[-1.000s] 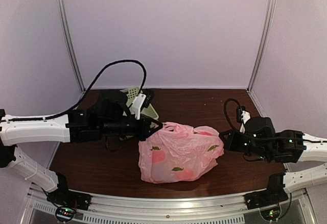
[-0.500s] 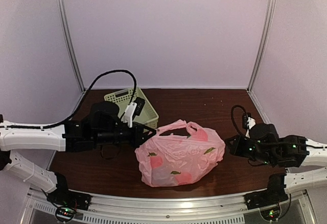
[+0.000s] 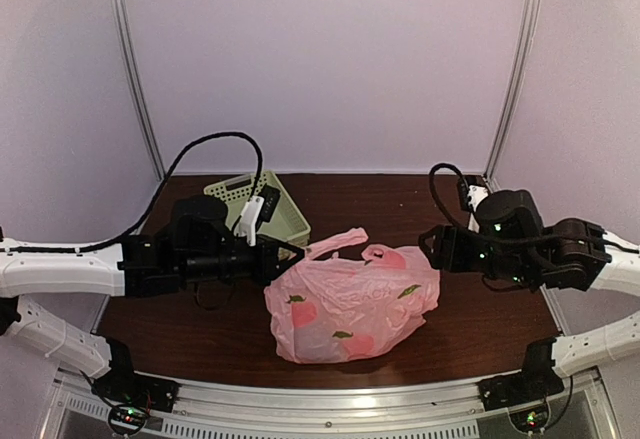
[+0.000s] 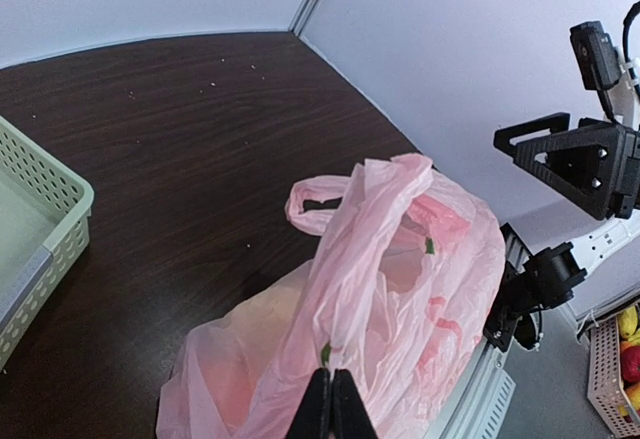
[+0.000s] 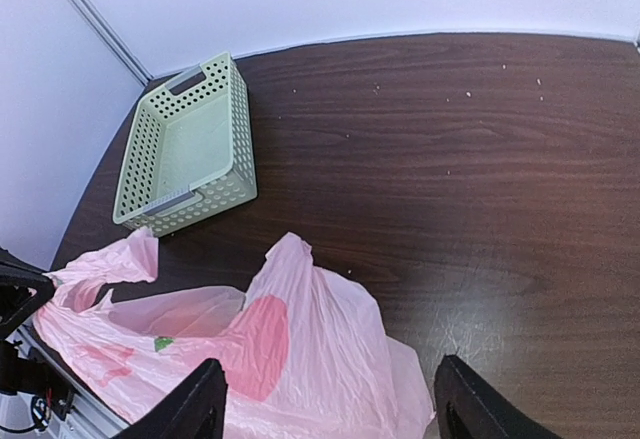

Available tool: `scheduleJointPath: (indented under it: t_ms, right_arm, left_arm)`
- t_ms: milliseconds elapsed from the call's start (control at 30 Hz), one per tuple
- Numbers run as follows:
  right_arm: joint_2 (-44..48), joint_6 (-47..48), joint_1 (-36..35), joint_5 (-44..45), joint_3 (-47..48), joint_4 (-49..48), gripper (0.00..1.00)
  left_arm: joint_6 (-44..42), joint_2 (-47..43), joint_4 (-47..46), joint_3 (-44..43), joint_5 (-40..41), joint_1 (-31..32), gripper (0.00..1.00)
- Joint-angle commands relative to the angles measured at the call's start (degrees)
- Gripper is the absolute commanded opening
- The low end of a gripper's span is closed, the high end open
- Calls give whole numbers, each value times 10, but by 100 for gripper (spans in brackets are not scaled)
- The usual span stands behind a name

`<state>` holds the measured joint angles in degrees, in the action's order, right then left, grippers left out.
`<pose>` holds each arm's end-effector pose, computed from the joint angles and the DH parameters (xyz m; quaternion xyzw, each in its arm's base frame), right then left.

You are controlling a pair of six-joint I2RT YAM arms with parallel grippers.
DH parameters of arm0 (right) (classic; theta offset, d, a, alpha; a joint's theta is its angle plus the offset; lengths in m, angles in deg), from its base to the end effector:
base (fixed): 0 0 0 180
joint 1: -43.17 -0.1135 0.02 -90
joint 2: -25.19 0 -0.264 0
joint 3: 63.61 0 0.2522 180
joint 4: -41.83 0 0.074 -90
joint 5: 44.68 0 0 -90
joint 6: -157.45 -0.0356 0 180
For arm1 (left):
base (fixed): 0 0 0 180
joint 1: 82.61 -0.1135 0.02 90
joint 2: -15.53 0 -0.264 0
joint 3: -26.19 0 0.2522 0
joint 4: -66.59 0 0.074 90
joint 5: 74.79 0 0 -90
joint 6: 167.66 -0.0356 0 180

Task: Untie the knot of the plastic bag and take out the fruit
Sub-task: Untie the bag handles from the takeout bag.

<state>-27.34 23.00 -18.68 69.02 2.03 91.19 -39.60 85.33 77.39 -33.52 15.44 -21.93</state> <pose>0.1027 0.1616 0.3172 -0.0403 0.8770 0.2442 0.4119 0.1370 -0.2437 0.2780 0.1604 0.8078 -0.4294 0.3706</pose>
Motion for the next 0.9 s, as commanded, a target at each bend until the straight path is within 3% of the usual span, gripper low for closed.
scheduleJointPath:
  t_ms: [0,233,700,767,867]
  right_arm:
    - [-60,59,23,-21,51,10,73]
    - [-169,117,72,-129,84,-40,72]
    - [-338,169,85,-149,169,11,81]
    - [-344,165,86,-144,164,12,79]
    - [-347,157,86,-133,155,15,68]
  left_arm:
    - [-10,-11,-20,8,-2,-4,0]
    - [-10,-8,-19,7,-21,-5,0]
    - [-4,1,-28,9,-28,-4,0]
    - [-3,1,-26,10,-25,-4,0]
    - [-1,-2,-24,13,-19,-4,0]
